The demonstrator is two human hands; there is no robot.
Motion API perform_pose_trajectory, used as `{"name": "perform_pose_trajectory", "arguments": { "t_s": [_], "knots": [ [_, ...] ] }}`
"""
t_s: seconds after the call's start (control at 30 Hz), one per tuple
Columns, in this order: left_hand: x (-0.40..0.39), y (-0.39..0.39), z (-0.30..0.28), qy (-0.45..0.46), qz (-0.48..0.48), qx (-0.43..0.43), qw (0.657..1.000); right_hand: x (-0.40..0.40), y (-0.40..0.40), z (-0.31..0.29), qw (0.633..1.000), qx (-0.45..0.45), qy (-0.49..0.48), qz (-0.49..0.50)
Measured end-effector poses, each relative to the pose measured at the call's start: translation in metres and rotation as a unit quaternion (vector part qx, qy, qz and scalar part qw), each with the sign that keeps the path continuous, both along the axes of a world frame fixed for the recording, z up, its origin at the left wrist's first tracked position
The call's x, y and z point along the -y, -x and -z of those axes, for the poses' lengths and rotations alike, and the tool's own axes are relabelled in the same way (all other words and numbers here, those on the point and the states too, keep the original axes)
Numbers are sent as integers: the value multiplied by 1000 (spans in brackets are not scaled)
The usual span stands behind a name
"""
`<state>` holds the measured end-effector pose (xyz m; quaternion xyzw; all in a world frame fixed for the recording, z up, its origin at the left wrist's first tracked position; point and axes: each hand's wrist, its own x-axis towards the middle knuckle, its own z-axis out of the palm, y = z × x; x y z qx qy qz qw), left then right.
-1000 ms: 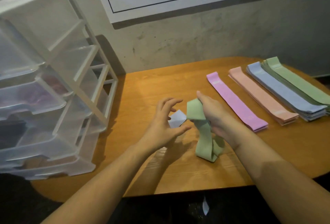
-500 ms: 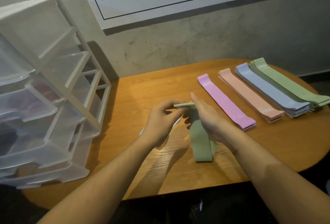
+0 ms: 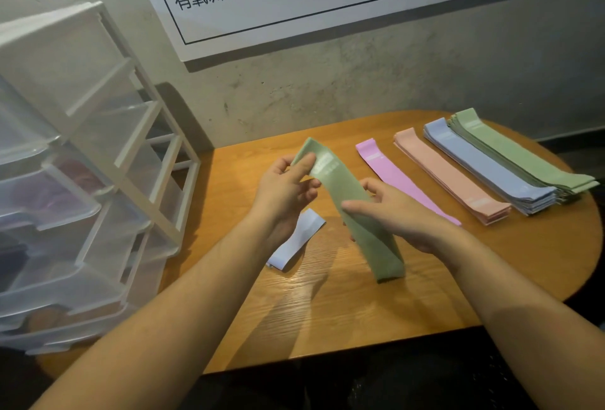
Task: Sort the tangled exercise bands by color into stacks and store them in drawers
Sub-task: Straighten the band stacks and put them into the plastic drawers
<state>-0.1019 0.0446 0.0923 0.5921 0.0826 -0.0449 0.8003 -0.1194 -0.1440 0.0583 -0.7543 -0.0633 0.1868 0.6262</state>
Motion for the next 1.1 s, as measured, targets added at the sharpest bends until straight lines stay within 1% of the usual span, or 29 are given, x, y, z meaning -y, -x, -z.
{"name": "perform_pose_trajectory", "arguments": {
  "t_s": [0.07, 0.17, 0.3, 0.43, 0.5, 0.57, 0.6, 0.7, 0.77, 0.83, 0.9, 1.0, 1.1],
  "knots": [
    [1, -8, -3, 29, -19, -12, 999, 10, -2, 3, 1000, 12, 20, -8],
    [5, -22, -3, 9, -40, -23, 999, 25, -4, 7, 1000, 5, 29, -10],
    [18, -42, -3, -32, -47, -32, 998, 46, -10, 9, 999, 5, 30, 41],
    [45, -70, -8, -32, -48, -24, 998, 76, -16, 7, 991, 12, 97, 87],
    [61, -88, -9, -29, -43, -23, 998, 94, -18, 8, 987, 3, 110, 114],
    [80, -106, -8, -48, -25, -22, 998, 114, -20, 9, 983, 11, 109, 145],
    [90, -115, -7, -62, -14, -21, 998, 125, -21, 11, 980, 22, 124, 153],
    [126, -141, -2, -111, 17, -13, 994, 159, -24, 12, 972, 51, 191, 126],
    [153, -162, 3, -130, 37, -3, 991, 182, -26, 11, 960, 64, 246, 118],
    [183, -184, 8, -145, 57, 10, 988, 203, -31, 10, 939, 88, 295, 156],
    [212, -206, 14, -167, 73, 29, 983, 224, -38, 9, 924, 87, 319, 192],
    [255, -239, 21, -194, 93, 45, 976, 256, -52, 12, 905, 97, 358, 210],
    [293, -270, 35, -235, 113, 53, 964, 283, -64, 15, 893, 68, 376, 240]
  ]
}}
